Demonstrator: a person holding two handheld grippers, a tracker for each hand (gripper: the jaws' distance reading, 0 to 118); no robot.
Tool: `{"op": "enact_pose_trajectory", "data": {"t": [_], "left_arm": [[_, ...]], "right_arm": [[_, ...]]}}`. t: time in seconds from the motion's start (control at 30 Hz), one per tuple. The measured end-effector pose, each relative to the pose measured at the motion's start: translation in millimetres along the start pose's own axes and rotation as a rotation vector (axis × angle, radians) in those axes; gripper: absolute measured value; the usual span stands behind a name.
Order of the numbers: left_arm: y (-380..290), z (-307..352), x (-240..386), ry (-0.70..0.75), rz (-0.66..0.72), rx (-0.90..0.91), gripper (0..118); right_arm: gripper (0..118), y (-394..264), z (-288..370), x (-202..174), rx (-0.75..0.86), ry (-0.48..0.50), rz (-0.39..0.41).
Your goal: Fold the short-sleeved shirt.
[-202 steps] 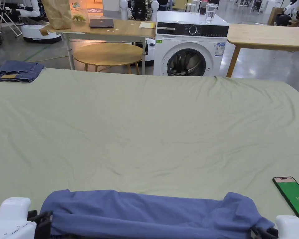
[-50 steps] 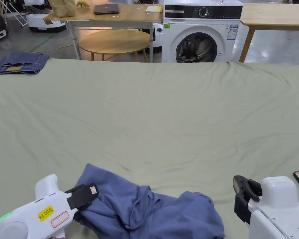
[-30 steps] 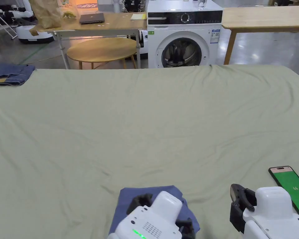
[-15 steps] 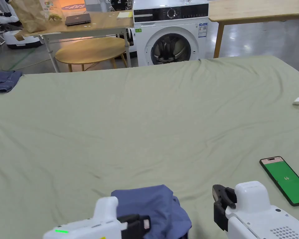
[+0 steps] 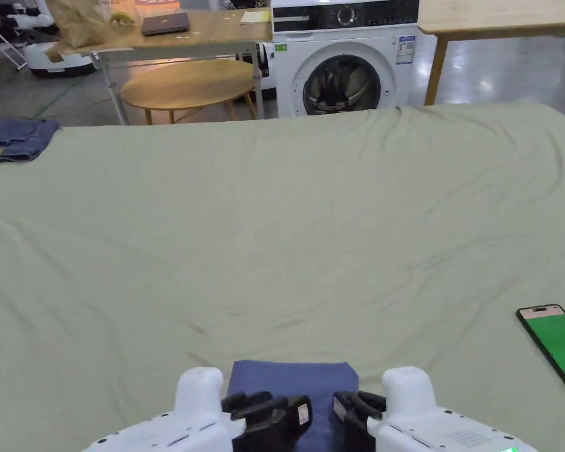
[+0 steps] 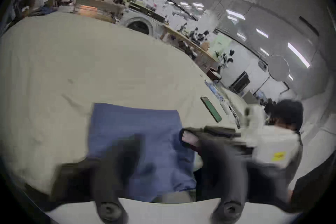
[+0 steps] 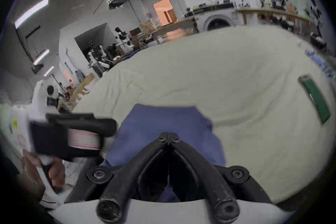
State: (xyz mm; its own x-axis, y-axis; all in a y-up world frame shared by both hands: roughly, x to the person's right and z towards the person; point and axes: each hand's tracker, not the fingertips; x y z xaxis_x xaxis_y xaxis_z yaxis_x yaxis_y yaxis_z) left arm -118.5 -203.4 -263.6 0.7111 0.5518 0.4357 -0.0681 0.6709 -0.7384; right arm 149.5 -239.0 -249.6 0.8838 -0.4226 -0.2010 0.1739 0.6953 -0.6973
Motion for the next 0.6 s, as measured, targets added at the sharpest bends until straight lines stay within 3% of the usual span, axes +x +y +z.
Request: {"op": "enact_pose_trajectory", "data": {"t": [0.03,0.07,0.1,0.17,0.23,0.3,0.37,0.43,0.47,0.5,0.53,0.57,0.6], "left_arm": [[3.9,5.2,-13.2,0.011,0.029,-0.015,114],[3.3,9.0,-25.3,0.021,0.047,-0.023,118],[0.6,13.6,-39.5,0.023,0.08,0.023,118],[-4.9,10.7,-67.8,0.082,0.165,-0.043,118],[-16.5,-2.7,-91.8,0.076,0.214,-0.119,118],[-27.2,-24.0,-106.5,-0.028,0.29,-0.207,118],[-33.3,-38.7,-109.3,-0.181,0.393,-0.137,118],[-29.7,-54.0,-114.8,-0.375,0.569,-0.09,105],[-30.3,-63.4,-114.6,-0.406,0.648,-0.078,97],[-31.6,-73.7,-111.4,-0.341,0.666,-0.082,87],[-32.4,-83.1,-104.7,-0.21,0.587,-0.142,53],[-33.4,-88.1,-102.1,-0.194,0.525,-0.157,28],[-31.7,-83.3,-104.4,-0.227,0.544,-0.134,28]], "right_arm": [[0,-3.9,-8.8,6.2,-0.032,0.037,-0.031],[0,-8.1,-16.6,12.9,-0.075,0.07,-0.055],[0,-13.2,-25.1,19.0,-0.125,0.067,-0.061],[0,-22.2,-29.6,25.6,-0.116,-0.046,0.009],[0,-21.6,-25.9,35.5,-0.084,-0.023,-0.042],[0,-18.8,-23.6,37.9,-0.088,-0.002,-0.095],[0,-18.8,-24.4,34.9,-0.092,-0.008,-0.04],[0,-18.5,-22.8,27.6,-0.087,-0.019,0.01],[0,-18.1,-22.3,25.6,-0.085,-0.023,0.015],[0,-17.3,-21.9,23.3,-0.082,-0.03,0.02],[0,-17.2,-22.1,20.8,-0.077,-0.051,0.032],[0,-15.8,-21.4,19.2,-0.076,-0.064,0.042],[0,-14.1,-20.0,17.6,-0.077,-0.062,0.045]]}}
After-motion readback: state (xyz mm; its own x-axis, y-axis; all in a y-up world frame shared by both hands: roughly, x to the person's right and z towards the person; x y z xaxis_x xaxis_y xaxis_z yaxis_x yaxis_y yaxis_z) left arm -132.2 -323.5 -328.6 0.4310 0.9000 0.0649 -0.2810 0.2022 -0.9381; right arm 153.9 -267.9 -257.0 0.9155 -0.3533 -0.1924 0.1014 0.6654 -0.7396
